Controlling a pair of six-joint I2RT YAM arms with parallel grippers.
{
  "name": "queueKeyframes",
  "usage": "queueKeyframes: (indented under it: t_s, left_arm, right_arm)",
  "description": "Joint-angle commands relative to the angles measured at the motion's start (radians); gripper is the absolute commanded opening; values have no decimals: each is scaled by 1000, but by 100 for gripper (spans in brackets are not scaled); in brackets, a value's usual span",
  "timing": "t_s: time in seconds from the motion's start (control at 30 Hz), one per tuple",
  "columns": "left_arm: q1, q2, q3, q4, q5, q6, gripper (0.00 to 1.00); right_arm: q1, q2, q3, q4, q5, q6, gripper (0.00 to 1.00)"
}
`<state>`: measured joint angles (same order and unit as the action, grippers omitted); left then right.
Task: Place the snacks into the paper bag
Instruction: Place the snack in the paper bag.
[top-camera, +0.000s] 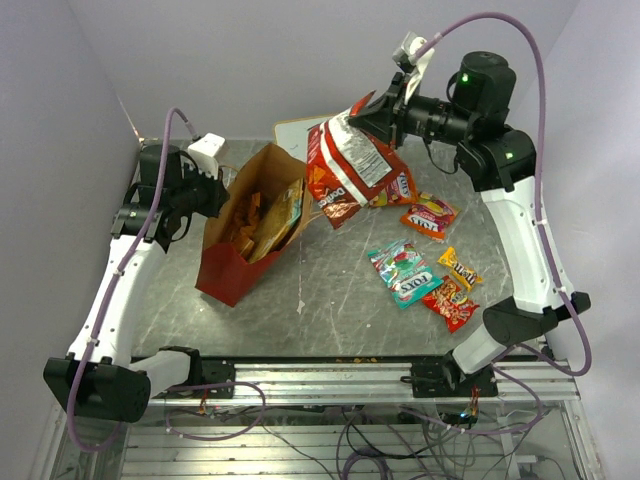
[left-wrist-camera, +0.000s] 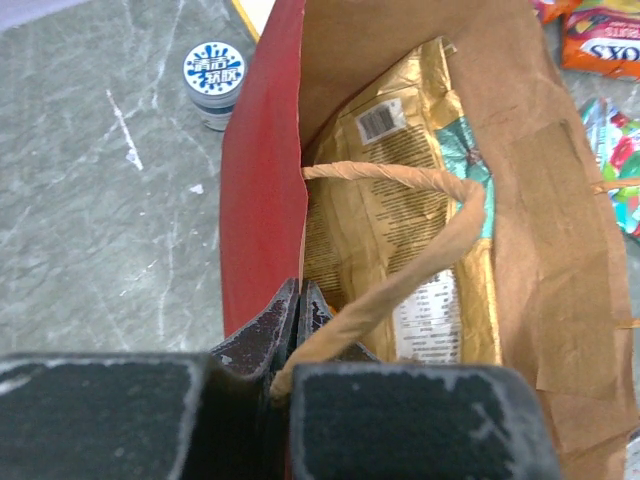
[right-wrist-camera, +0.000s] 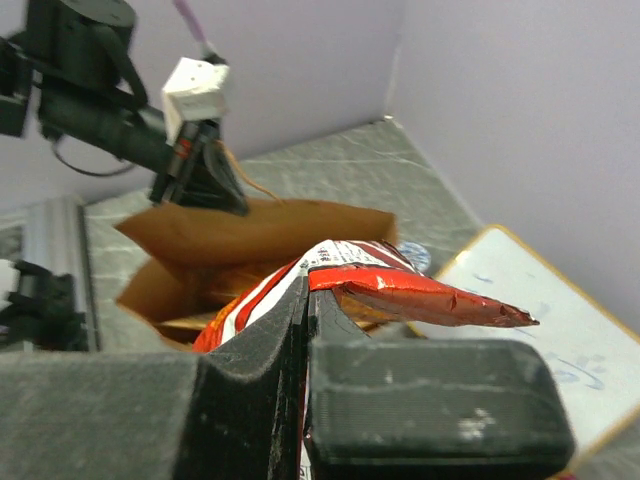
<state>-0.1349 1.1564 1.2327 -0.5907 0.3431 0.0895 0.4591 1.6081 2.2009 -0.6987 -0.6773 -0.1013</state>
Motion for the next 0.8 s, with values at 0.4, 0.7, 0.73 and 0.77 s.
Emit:
queueKeyframes:
  t_s: [0.4,0.7,0.73,0.77]
  left_arm:
    - [-6,-88,-99,220,104,-199,7]
    - [-7,-95,-127,229,163,-163,7]
    - [-7,-97,-131,230,173,-157,7]
    - [-8,-99,-137,231,184,-152,7]
  right_arm:
    - [168,42,-258,250,0,376,0]
    - [168,52,-374,338,42,505,0]
    - [166,63,-366,337,60,512,0]
    - [165,75,-354,332,79,515,0]
